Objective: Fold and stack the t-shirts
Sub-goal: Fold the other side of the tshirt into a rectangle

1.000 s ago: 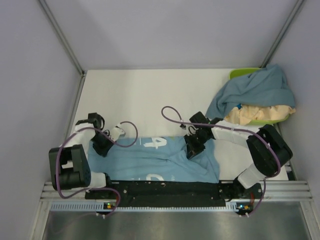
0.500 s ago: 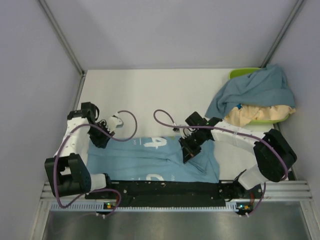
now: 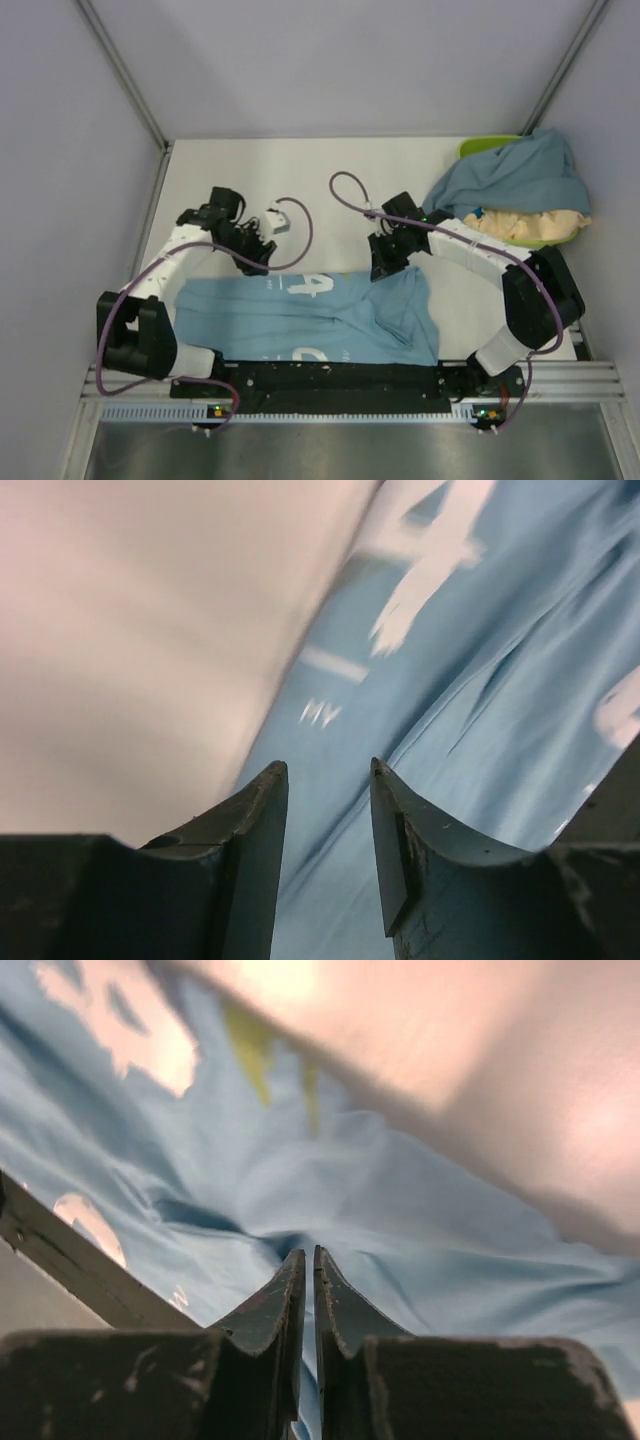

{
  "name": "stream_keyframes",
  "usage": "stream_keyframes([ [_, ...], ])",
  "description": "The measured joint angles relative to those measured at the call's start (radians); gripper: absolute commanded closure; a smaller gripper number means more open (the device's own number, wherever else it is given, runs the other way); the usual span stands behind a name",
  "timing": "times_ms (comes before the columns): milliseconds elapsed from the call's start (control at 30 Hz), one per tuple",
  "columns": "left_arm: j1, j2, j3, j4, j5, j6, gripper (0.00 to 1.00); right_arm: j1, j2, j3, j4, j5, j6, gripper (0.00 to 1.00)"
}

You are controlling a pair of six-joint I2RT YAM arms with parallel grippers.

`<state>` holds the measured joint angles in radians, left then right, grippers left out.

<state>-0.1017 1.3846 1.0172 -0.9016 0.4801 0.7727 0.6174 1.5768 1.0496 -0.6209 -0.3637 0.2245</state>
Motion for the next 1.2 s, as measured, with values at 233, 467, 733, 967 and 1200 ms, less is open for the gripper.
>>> stream_keyframes([
  [233, -0.451, 0.132, 0.175, 0.135, 0.151, -0.114, 0.41, -0.213, 0.008, -0.061, 0.034, 0.058, 0.074, 0.87],
  [467, -0.69, 0.418, 0.369, 0.24, 0.198, -0.139, 0.38, -0.253, 0.031, -0.148, 0.039, 0.139, 0.122, 0.71],
  [733, -0.779, 0.589, 0.462, 0.225, 0.219, -0.051, 0.47, -0.302, 0.029, -0.148, 0.058, 0.133, 0.14, 0.65],
  [967, -0.824, 0.657, 0.477, 0.167, 0.187, 0.037, 0.71, -0.311, 0.028, -0.148, 0.06, 0.125, 0.139, 0.64],
  [1200, -0.827, 0.678, 0.486, 0.164, 0.139, 0.026, 1.0, -0.32, -0.007, -0.148, 0.054, 0.153, 0.138, 0.62],
])
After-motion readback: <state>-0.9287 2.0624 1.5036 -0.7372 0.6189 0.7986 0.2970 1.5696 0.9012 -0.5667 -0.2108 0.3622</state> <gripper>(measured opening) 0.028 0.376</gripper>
